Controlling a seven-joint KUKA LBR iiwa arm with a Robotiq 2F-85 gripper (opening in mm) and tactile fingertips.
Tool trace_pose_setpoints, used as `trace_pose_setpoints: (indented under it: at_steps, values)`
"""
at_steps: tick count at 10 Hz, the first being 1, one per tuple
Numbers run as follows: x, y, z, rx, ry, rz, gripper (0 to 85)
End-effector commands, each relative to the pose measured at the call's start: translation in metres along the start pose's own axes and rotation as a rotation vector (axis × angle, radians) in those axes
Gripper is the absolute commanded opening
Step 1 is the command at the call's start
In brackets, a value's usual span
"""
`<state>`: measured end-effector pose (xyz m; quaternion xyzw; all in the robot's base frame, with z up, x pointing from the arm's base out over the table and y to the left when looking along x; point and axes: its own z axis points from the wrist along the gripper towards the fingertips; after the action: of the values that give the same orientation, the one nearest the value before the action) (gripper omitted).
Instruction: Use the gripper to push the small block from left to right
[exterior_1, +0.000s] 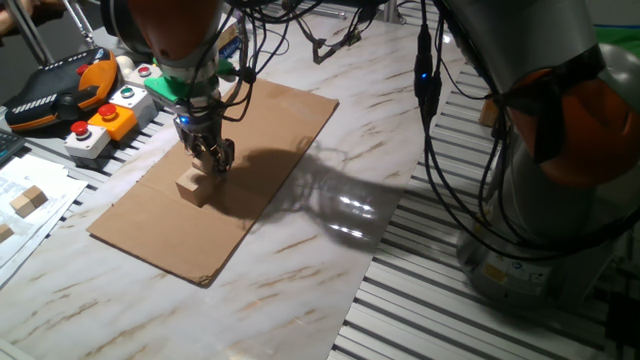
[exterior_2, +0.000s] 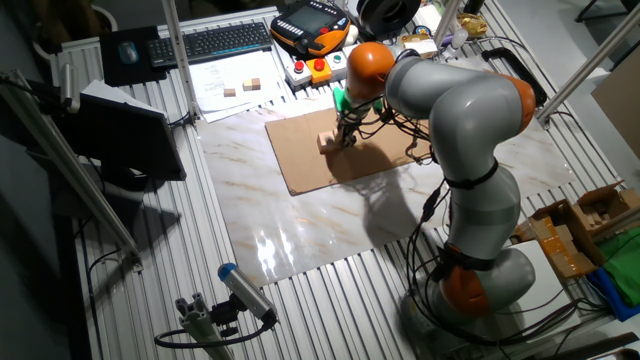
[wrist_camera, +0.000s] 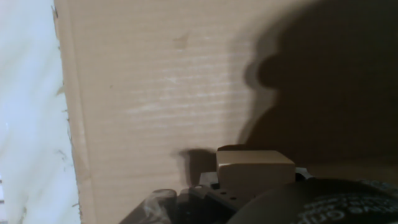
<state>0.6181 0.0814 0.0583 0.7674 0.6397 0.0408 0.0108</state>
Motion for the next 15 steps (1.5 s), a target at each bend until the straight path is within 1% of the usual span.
trace_pose_setpoints:
  at_steps: [1,2,3,4,5,8,10,11,13,15]
  values:
    - [0.0,0.0,0.0,0.0,-0.008,-0.02,1.0]
    - [0.0,0.0,0.0,0.007,-0.012,-0.052,1.0]
    - [0.0,0.0,0.0,0.019,-0.001,-0.085,1.0]
    - [0.0,0.0,0.0,0.022,0.003,-0.099,1.0]
    - [0.001,0.0,0.0,0.023,0.0,-0.1,1.0]
    - [0.015,0.0,-0.005,0.031,-0.008,-0.065,1.0]
    - [0.022,-0.001,-0.007,0.032,-0.008,-0.061,1.0]
    - [0.026,-0.002,-0.005,0.032,-0.001,-0.059,1.0]
    - [0.032,-0.005,-0.001,0.03,0.004,-0.054,1.0]
    - [0.037,-0.006,-0.001,0.03,0.006,-0.071,1.0]
